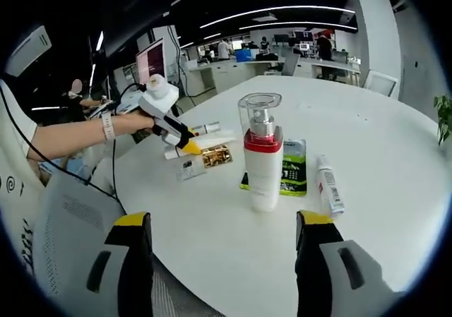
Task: Arrange the skincare products in the storage area until every visible bottle or jar stands upright without overlapping.
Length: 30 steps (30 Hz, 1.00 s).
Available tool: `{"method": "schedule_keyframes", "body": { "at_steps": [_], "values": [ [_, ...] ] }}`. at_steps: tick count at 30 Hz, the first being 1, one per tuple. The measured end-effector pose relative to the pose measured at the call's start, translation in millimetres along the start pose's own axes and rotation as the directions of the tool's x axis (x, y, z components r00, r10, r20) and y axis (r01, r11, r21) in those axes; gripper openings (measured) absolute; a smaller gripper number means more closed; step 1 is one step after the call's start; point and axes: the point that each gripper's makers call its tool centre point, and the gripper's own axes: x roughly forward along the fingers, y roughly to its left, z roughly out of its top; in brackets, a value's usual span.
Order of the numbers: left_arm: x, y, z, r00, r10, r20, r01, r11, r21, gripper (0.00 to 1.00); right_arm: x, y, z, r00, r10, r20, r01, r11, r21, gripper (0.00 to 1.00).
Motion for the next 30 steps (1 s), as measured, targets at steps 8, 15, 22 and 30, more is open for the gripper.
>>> {"method": "schedule_keyframes", "body": {
  "at_steps": [8,15,22,30],
  "values": [
    [-10.5,-5.7,-5.8,1.0,-0.016,0.019,0.017,0.999,-0.041,0.22,5.9,13.7,-0.9,0.998,0.057,0.017,-0.057,0.998,0.035,0.78],
    [-25.9,-16.1,4.7,0.998,-0.029,0.064,0.03,0.999,-0.026,0.23,12.0,28.9,4.9,0.993,0.112,0.046,-0.115,0.991,0.062,0.72],
    [-55.3,-45.7,6.9,0.992,-0.071,0.109,0.066,0.997,0.046,0.23,14.1,39.1,12.3,0.985,0.155,0.073,-0.161,0.983,0.091,0.67],
    [-81.8,-75.1,9.7,0.981,-0.119,0.155,0.101,0.988,0.116,0.23,14.9,51.3,20.8,0.972,0.197,0.128,-0.216,0.963,0.161,0.67]
  ]
}}
